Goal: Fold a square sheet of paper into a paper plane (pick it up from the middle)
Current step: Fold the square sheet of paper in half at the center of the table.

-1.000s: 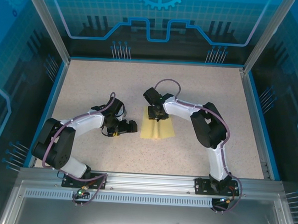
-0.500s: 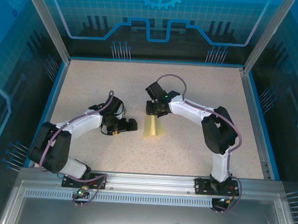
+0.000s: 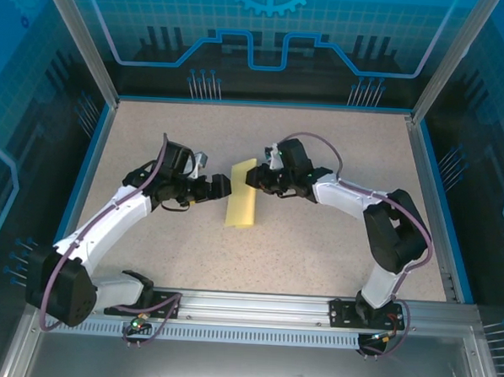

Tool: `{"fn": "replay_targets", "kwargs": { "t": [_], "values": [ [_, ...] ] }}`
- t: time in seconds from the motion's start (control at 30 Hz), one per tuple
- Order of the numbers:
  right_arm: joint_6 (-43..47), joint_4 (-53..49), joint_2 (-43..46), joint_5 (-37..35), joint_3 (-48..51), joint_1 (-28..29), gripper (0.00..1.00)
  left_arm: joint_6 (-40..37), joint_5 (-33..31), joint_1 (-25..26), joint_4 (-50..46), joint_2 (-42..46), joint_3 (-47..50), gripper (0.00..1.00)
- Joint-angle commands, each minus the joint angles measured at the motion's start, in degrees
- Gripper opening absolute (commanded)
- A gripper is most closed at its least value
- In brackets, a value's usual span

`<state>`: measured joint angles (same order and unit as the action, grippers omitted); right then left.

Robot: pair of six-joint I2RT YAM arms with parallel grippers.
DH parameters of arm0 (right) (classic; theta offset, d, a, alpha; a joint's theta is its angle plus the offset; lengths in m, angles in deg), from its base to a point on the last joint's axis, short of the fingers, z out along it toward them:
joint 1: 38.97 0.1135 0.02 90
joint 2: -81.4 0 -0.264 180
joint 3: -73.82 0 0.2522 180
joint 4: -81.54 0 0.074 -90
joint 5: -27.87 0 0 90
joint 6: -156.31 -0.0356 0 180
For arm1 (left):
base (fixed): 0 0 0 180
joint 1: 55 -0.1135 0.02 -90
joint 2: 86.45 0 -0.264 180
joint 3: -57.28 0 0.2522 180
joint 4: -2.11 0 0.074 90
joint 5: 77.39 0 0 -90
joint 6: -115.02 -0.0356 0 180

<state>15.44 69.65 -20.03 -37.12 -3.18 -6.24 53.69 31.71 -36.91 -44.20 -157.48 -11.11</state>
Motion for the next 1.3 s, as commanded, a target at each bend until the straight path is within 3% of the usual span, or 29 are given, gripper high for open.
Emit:
{"fn": "replay_targets", "kwargs": {
  "t": [0.0, 0.13, 0.53, 0.9, 1.27],
  "values": [
    [-0.2, 6.2, -1.4, 6.5, 3.3, -1.4, 0.28, 3.8, 5.8, -0.4, 3.9, -2.1, 1.4, 0.99],
    [3.4, 4.1, -2.3, 7.6, 5.6, -3.1, 0.29, 6.7, 8.9, 0.5, 10.4, -4.8, 3.2, 0.97],
    [14.1, -2.5, -4.9, 7.7, 8.5, -5.5, 0.31, 11.4, 9.2, 8.1, 23.3, -14.1, 6.3, 0.86],
    [17.6, -4.0, -7.7, 8.7, 8.5, -7.5, 0.31, 10.3, 3.1, 11.9, 25.3, -17.5, 7.6, 0.7],
    [17.9, -3.7, -7.5, 9.3, 9.7, -8.6, 0.35, 8.6, 2.0, 14.0, 26.0, -23.2, 6.0, 0.46]
  ]
}}
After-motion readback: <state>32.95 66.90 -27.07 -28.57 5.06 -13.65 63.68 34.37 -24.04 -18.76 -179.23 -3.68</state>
